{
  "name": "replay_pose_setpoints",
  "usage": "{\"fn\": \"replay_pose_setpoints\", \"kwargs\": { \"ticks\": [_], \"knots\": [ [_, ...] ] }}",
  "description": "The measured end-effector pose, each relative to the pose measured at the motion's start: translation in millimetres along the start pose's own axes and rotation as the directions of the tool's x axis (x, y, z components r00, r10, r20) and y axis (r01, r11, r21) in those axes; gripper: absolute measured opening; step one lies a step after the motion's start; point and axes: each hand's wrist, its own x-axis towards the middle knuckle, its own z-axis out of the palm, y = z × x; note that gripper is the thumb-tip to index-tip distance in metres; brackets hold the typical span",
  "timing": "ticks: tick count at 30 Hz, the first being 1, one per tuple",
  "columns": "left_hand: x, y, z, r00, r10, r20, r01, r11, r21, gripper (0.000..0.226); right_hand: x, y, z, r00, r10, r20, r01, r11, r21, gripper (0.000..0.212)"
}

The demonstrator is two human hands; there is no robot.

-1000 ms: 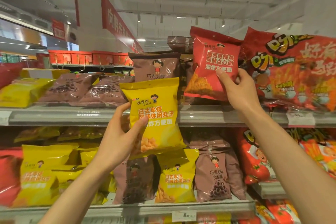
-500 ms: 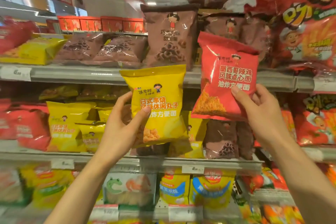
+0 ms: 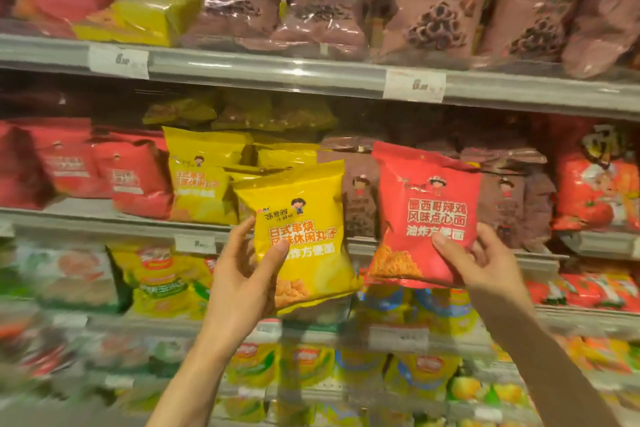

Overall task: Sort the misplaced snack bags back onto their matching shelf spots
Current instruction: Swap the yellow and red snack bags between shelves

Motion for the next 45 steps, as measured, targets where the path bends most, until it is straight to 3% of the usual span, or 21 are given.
{"fn": "replay_pose_setpoints", "kwargs": {
  "ticks": [6, 13, 19, 23, 29, 37, 45],
  "knots": [
    [15, -20, -109, 0.997, -0.069, 0.020, 0.070, 0.997, -0.033, 0.058, -47, 14, 106, 0.996, 0.066, -0.059, -0.067, 0.998, -0.013, 0.030],
    [31, -30, -220, 0.984, -0.130, -0.122, 0.123, 0.990, -0.061, 0.072, -64, 14, 231, 0.992, 0.122, 0.017, -0.122, 0.992, 0.011, 0.019],
    [59, -38, -275, 0.979, -0.119, -0.166, 0.110, 0.992, -0.063, 0.044, -44, 12, 307, 0.986, 0.111, 0.125, -0.115, 0.993, 0.023, 0.022],
    [74, -38, -297, 0.979, -0.091, -0.182, 0.083, 0.995, -0.049, 0.055, -27, 9, 343, 0.983, 0.081, 0.168, -0.090, 0.995, 0.045, 0.025],
    [100, -41, -324, 0.967, -0.050, -0.248, 0.041, 0.998, -0.040, 0.052, -7, 8, 383, 0.959, 0.086, 0.269, -0.091, 0.996, 0.007, 0.039],
    [148, -42, -370, 0.975, -0.021, -0.222, 0.008, 0.998, -0.057, 0.048, 2, 2, 429, 0.979, 0.040, 0.199, -0.020, 0.995, -0.102, 0.039],
    [186, -39, -456, 0.988, 0.030, -0.152, -0.031, 1.000, -0.005, 0.060, 2, 0, 515, 0.998, -0.041, 0.048, 0.052, 0.962, -0.268, 0.030]
  ]
}}
